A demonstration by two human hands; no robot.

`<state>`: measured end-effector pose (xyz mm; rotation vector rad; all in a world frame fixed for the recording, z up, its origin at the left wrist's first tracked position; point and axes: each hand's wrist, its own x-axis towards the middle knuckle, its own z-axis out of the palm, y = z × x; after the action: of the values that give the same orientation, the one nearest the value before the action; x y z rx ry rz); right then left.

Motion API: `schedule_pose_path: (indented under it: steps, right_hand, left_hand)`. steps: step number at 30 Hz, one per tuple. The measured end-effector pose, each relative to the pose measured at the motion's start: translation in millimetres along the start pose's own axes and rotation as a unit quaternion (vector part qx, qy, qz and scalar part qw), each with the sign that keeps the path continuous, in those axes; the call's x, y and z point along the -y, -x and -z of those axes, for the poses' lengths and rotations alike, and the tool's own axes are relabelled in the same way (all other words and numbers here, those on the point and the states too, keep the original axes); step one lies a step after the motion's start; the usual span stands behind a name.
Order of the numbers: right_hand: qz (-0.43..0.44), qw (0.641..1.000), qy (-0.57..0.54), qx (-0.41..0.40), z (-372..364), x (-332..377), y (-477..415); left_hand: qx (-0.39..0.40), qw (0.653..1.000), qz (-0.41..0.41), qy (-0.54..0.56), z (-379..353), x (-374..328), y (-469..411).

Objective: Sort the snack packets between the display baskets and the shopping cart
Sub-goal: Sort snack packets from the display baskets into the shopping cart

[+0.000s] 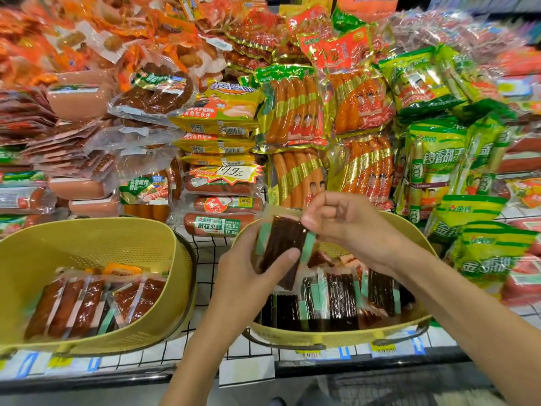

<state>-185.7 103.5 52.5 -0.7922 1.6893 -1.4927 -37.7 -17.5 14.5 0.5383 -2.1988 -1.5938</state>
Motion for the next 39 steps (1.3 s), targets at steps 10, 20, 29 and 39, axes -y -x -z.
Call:
schedule_pose_path:
  steps: [10, 20, 29, 39]
  right_hand:
    - [-0.066, 0.786, 0.587, 0.184, -23.2, -77.0, -21.2]
    - [-0.112, 0.915, 0.386, 0.028, -25.4, -63.5, -25.5]
    - [-0.026, 0.997, 0.027, 0.07, 2.4, 1.0, -20.2]
    - [-0.111, 0.801, 0.567, 0.153, 35.0, -54.4, 7.2]
  left_hand:
    - [-0.075, 0.979, 0.081, 0.174, 34.1, 11.4, 8.4]
    - [-0.078, 0.968, 0.104, 0.214, 34.2, 15.5, 8.8]
    - [-0.023, 0.978, 0.086, 0.188, 17.8, 3.7, 2.5]
    - [-0.066, 0.968, 0.142, 0.197, 5.2, 1.4, 6.4]
